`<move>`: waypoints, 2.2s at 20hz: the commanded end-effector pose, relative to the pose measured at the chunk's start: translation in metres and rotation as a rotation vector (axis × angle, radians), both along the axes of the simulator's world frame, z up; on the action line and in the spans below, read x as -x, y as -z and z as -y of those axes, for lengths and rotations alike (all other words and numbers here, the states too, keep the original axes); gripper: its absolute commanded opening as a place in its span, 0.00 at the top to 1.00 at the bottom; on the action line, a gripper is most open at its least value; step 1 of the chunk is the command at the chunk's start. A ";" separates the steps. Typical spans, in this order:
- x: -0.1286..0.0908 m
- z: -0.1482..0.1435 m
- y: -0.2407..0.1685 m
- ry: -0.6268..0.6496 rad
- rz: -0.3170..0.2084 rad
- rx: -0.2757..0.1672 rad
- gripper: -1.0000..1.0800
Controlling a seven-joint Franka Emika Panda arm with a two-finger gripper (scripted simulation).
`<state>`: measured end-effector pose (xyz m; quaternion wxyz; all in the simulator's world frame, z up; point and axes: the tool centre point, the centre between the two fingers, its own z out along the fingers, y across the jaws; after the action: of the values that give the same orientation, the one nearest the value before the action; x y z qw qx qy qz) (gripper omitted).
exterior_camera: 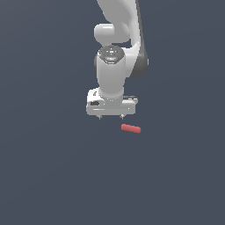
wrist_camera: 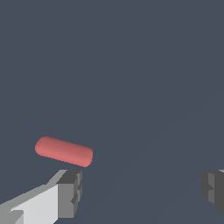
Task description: Pick up the object and move it to a goal position.
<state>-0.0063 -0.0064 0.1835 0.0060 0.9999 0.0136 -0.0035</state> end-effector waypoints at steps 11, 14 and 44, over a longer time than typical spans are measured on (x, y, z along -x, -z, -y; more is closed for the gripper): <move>0.000 -0.019 0.006 -0.025 -0.019 -0.024 0.04; 0.000 -0.018 0.006 -0.024 -0.018 -0.023 0.04; 0.016 -0.064 0.067 -0.664 -0.019 -0.003 0.04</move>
<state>-0.0210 0.0531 0.1215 0.0050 0.9496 0.3133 -0.0108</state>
